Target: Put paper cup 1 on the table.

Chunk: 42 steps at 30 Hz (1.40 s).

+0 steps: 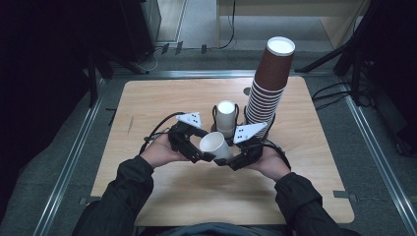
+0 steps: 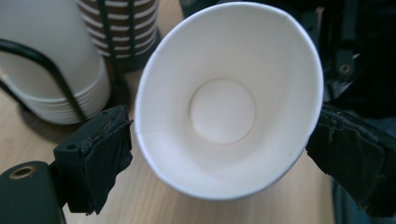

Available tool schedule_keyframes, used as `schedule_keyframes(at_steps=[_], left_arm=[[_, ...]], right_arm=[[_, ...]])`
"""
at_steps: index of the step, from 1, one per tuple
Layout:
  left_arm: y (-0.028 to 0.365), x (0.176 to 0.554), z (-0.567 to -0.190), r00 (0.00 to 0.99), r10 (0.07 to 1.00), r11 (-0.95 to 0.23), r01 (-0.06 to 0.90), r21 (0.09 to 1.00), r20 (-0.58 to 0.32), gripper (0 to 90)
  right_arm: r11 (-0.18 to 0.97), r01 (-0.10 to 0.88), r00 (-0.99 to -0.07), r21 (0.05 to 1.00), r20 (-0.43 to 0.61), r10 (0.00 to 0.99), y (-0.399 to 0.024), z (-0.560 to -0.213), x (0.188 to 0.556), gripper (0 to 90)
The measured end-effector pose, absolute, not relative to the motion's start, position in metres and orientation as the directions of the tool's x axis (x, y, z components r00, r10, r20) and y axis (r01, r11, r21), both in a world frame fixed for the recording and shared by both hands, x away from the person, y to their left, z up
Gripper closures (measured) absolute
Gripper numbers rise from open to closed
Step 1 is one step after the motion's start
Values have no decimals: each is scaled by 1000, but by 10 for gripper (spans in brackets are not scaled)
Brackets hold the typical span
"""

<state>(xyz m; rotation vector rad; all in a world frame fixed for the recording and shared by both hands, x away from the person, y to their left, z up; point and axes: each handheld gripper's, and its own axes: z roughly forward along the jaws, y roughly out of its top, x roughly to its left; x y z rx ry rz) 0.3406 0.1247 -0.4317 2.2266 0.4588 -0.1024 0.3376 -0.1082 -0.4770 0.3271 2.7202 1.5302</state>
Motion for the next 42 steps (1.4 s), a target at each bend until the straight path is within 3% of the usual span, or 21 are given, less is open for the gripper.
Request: schedule_keyframes(at_steps=[5,22,29,34,42], left_arm=[[122,340,-432,929,288,-549,360,754,-234,79],[122,340,-432,929,283,-517,356,779,-237,237],[123,341,-429,927,300,-535,359,765,-225,241],[129,342,-427,923,317,-544,367,755,-220,242],[138,344,-427,914,360,-569,372,734,-184,241]], right_arm=[[483,178,-980,857,109,167,-108,-476,336,331],[464,207,-975,861,145,167,-106,-477,336,329],[512,183,-979,839,106,175,-102,-477,333,254],[539,217,-972,814,132,193,-102,-480,334,205],[548,271,-955,791,149,258,-114,-479,335,240]])
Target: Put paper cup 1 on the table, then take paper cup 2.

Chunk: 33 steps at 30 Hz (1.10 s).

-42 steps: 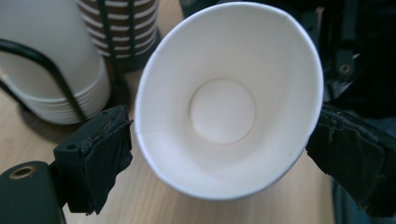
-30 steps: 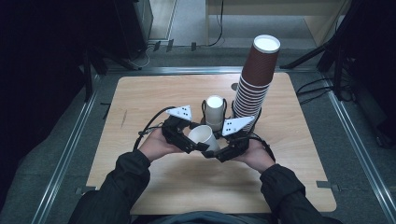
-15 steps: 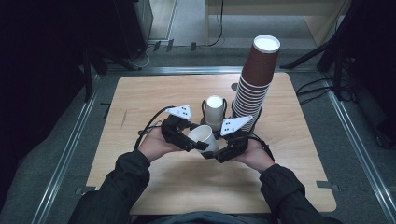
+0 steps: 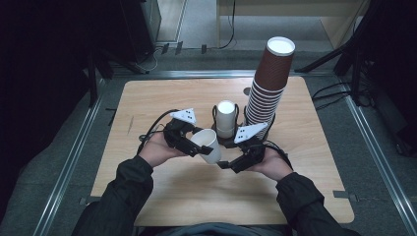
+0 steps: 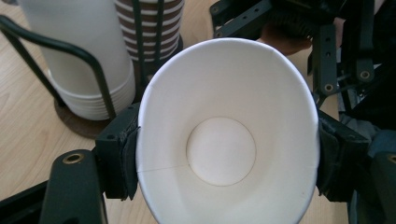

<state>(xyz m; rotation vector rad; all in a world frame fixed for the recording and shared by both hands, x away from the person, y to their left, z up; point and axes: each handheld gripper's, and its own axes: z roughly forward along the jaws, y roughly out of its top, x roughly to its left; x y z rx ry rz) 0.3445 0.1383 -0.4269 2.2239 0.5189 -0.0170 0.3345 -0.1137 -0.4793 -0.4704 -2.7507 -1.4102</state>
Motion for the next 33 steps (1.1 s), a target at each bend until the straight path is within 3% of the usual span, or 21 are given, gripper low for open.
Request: schedule_keyframes(at_steps=[19,33], left_arm=[[168,351,-424,896,416,-579,390,716,-152,241],[200,356,-426,862,488,-565,431,703,-136,239]], right_arm=[[489,393,-877,779,158,454,-142,-472,316,195],[497,427,-862,756,172,478,-147,-477,322,181]])
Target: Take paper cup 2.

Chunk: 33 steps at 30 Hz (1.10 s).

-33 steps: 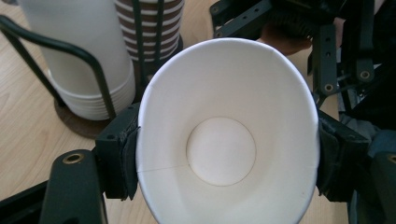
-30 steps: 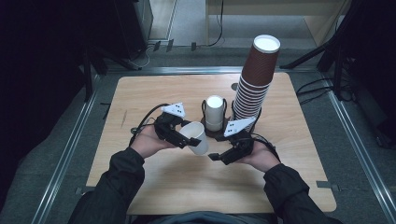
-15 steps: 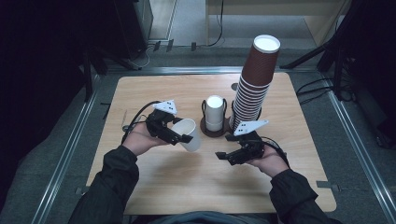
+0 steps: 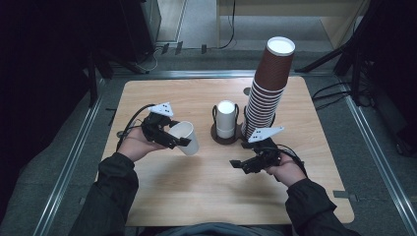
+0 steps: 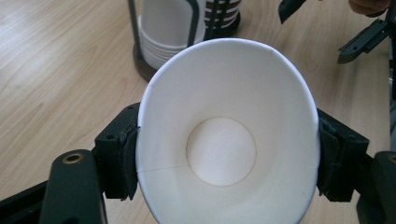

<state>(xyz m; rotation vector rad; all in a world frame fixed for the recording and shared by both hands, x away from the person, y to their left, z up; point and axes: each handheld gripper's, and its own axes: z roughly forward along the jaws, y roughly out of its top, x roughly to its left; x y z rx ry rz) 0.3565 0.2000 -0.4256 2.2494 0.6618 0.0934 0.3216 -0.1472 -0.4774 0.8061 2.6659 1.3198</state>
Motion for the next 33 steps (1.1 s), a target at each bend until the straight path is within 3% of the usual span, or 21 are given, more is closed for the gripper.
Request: schedule_keyframes(at_steps=[33], left_arm=[[281,381,-446,692,718,-479,573,665,-79,222]], right_arm=[[500,446,-841,742,156,519,-158,-484,327,182]])
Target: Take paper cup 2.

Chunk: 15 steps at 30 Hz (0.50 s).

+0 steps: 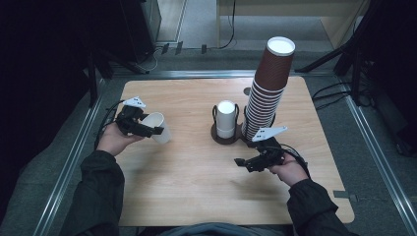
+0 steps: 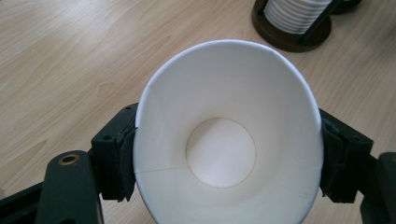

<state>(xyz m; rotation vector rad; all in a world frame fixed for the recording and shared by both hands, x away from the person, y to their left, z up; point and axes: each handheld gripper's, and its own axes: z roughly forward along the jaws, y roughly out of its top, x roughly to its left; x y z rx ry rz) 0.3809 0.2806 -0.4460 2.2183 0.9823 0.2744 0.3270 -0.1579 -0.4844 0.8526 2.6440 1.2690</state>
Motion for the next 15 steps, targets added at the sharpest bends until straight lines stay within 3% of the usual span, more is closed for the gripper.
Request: schedule_keyframes(at_steps=[15], left_arm=[[291,396,-466,605,796,-474,641,604,-17,201]], right_arm=[[496,457,-833,738,159,530,-161,-486,326,182]])
